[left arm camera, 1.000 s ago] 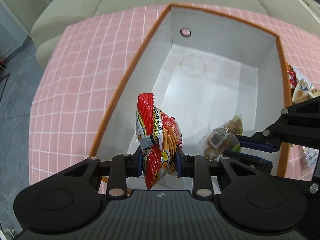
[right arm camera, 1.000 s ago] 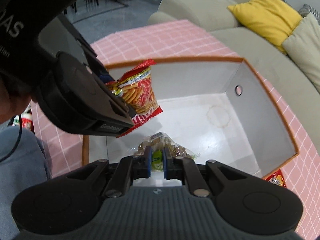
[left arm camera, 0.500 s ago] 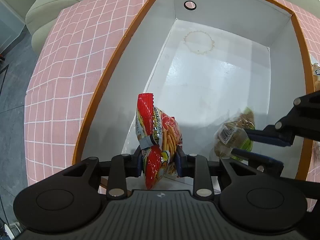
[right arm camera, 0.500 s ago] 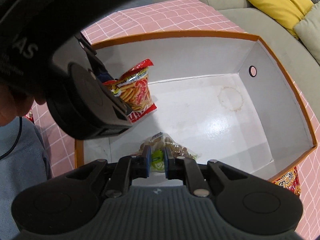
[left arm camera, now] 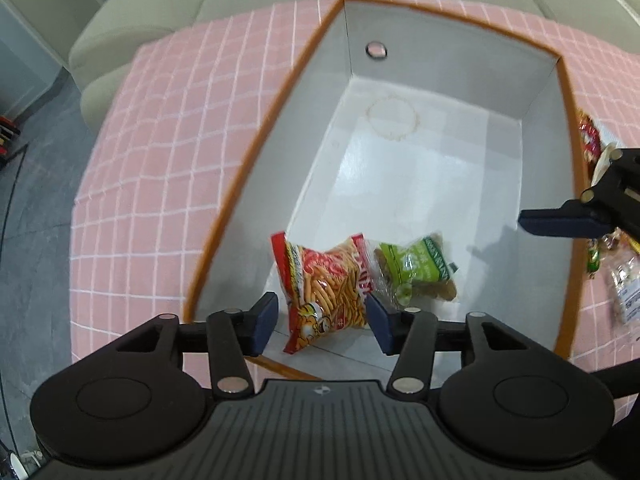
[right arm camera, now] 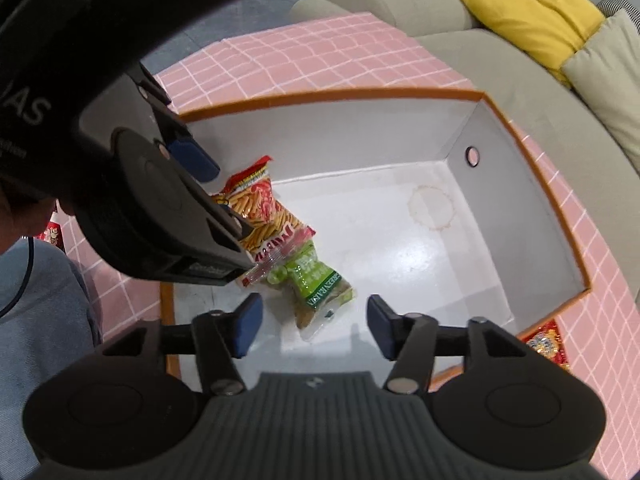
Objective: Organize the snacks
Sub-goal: 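Open both grippers to drop the bags into the box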
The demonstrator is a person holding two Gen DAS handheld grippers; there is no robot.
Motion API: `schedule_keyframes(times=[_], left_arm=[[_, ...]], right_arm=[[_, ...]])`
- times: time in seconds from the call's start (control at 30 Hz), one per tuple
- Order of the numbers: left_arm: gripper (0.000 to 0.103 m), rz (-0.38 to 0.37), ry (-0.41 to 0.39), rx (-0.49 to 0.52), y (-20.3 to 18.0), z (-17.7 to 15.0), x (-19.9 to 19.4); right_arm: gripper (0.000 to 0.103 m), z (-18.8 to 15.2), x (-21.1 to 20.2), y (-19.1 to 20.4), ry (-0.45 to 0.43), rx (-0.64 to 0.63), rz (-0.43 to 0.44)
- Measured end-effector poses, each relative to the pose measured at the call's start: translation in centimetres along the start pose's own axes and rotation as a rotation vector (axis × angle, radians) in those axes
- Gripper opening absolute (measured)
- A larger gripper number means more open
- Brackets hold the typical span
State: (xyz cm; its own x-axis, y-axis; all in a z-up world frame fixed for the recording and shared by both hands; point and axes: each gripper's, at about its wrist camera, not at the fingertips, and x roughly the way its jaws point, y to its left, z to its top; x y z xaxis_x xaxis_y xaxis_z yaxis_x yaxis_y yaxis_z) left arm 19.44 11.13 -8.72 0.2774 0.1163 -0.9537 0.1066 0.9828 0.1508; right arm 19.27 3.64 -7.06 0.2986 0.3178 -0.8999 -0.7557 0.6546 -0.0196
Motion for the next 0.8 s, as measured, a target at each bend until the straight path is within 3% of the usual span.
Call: schedule_keyframes(times=[0.1, 0.2, 0.4, 0.63, 0.8], left_arm=[[0.063, 0.000, -0.032, -0.012, 0.1, -0.2, -1.6], [0.071, 0.014, -0.079, -0.013, -0.3, -0.5, -3.4], [0.072, -0.006, -0.215, -0.077, -0.9, -1.5, -7.6], [0.073, -0.052, -0.388, -0.107, -3.5, -3.4, -12.6], [0.073, -0.105, -0.484, -0.116, -5.9, -4.8, -15.0]], right_arm=[[0.069, -0.2, -1.6, -0.1, -0.021, 0.015, -0.013], [0.075, -0.4, -3.2, -0.4, -0.046, 0.036, -0.026], [0.083, -1.8, -6.5, -0.9, -0.117, 0.089, -0.069], [0.088, -5.5, -10.3, -1.5, -0.222, 0.197, -0.102], [0.091, -8.9, -12.4, -1.9, -0.280, 0.265, -0.185]])
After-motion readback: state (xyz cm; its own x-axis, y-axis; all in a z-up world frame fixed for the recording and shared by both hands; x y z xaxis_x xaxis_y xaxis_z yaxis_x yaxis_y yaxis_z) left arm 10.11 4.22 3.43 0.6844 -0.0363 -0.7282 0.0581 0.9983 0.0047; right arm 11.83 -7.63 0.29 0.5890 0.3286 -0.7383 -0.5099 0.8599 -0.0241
